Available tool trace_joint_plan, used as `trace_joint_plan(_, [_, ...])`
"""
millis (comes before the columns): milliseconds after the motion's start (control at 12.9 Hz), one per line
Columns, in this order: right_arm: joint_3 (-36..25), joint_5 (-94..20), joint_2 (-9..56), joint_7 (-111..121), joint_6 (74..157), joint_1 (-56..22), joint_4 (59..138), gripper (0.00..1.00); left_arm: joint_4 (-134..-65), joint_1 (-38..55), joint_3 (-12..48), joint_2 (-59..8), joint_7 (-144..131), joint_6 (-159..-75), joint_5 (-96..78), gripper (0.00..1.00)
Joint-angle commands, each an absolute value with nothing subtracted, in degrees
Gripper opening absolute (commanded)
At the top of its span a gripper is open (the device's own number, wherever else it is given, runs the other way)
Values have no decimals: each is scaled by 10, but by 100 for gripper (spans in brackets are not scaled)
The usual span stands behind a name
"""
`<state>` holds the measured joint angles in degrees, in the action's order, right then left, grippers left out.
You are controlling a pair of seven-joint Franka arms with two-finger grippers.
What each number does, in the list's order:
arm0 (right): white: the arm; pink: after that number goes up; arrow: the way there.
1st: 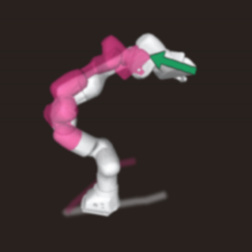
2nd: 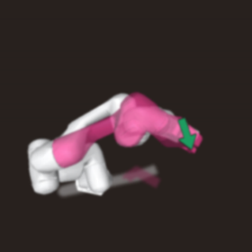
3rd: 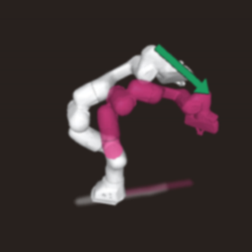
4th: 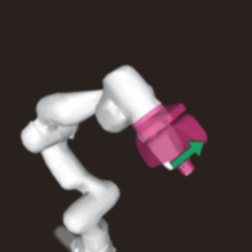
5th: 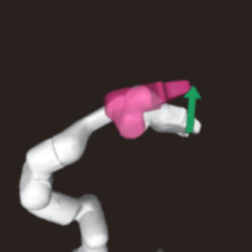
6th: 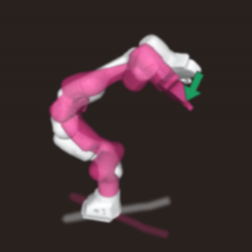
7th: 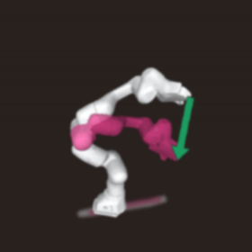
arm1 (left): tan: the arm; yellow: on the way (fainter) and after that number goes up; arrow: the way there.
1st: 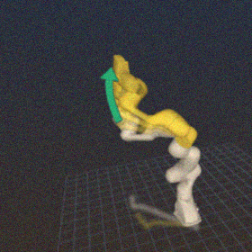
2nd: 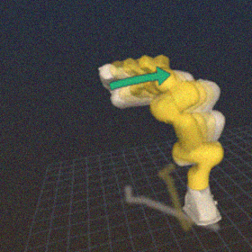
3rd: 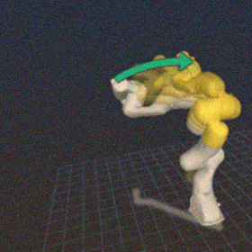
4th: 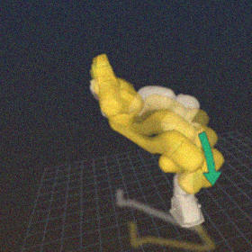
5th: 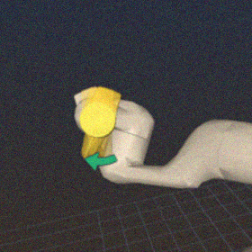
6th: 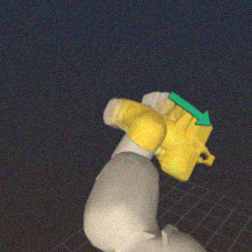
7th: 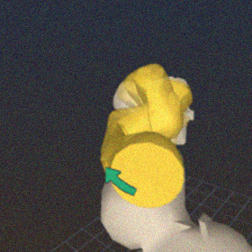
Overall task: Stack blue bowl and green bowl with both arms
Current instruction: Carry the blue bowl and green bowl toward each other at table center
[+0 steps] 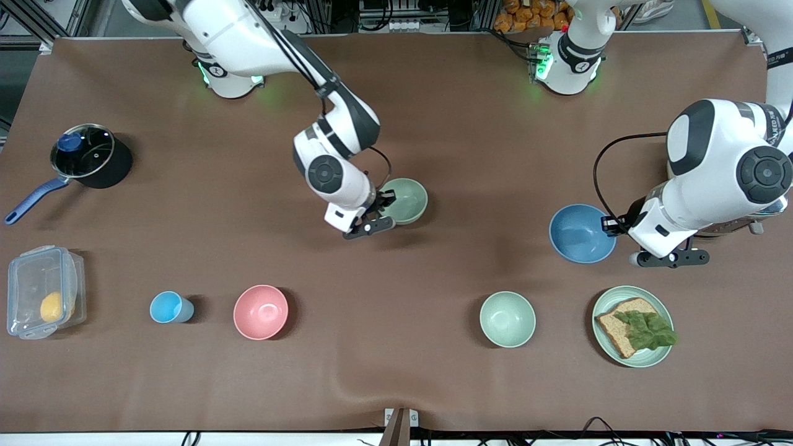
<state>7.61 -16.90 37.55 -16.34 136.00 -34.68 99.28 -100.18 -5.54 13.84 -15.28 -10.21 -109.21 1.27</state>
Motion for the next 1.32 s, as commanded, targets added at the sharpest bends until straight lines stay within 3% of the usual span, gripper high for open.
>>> trace_joint_plan(0, [69,-180,394,-178,1371,-352,975,0,-999,-54,142,-151,-109,-1083,24,0])
trace_joint_plan(78, [69,-179,394,-177,1371,-349,974,4,-998,-53,142,-150,-110,-1083,24,0])
trace_joint_plan(155, [69,-179,394,-172,1368,-345,974,42,-998,-47,142,-149,-111,-1083,23,0])
trace_joint_plan(233, [69,-180,391,-177,1365,-344,975,99,-998,-43,142,-147,-118,-1083,23,0])
trace_joint_plan(466, [68,-181,375,-176,1354,-338,975,100,-999,-44,170,-145,-135,-1081,21,0])
trace_joint_plan(855, [71,-183,313,-161,1237,-252,970,100,-1003,-43,242,-152,-241,-1092,12,0])
trace_joint_plan(1244, [65,-211,349,-284,1237,-221,944,100,-1042,-44,319,-153,-327,-1158,-9,0])
